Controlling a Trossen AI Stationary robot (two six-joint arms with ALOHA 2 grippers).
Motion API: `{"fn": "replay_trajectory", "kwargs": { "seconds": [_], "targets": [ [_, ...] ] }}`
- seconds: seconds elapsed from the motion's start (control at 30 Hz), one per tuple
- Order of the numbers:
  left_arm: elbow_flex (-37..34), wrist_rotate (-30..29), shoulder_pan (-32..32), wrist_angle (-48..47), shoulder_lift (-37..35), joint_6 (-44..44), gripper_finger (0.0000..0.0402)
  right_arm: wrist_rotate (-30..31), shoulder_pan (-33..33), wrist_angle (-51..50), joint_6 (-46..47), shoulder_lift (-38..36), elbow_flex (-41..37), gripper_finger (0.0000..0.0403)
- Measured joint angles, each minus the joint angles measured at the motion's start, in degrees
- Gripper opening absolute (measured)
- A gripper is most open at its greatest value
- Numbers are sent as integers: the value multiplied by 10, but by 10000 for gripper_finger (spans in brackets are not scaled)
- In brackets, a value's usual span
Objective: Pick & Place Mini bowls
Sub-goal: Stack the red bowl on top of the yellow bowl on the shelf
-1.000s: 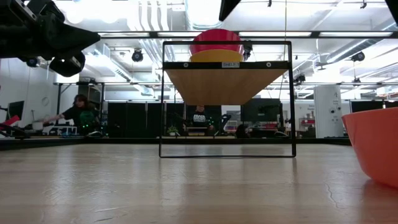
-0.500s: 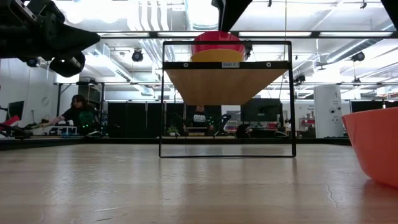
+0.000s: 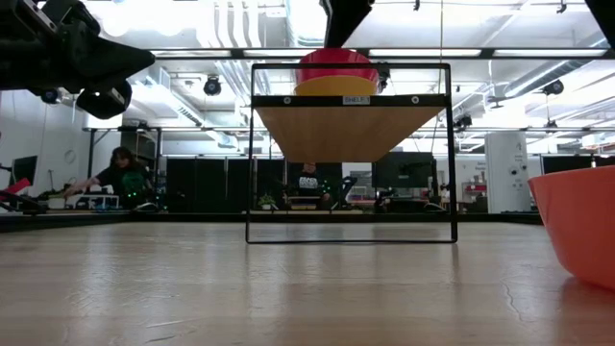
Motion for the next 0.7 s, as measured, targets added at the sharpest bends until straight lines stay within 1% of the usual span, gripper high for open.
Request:
{"fn": "replay_trajectory", "kwargs": {
  "seconds": [0.1, 0.2, 0.43, 0.6, 0.7],
  "targets": [
    [0, 0, 0, 0, 0, 0, 3, -21, 2, 4, 8, 0, 1, 60],
    [0, 0, 0, 0, 0, 0, 3, -22, 4, 4, 20, 3, 1, 53],
    [0, 0, 0, 0, 0, 0, 3, -22, 5, 35, 13, 3, -10, 38],
    [0, 0, 0, 0, 0, 0, 3, -26, 5, 34, -6, 3, -41, 33],
    [0, 0, 0, 0, 0, 0, 3, -18, 5, 34, -11, 4, -54, 32]
  ]
}}
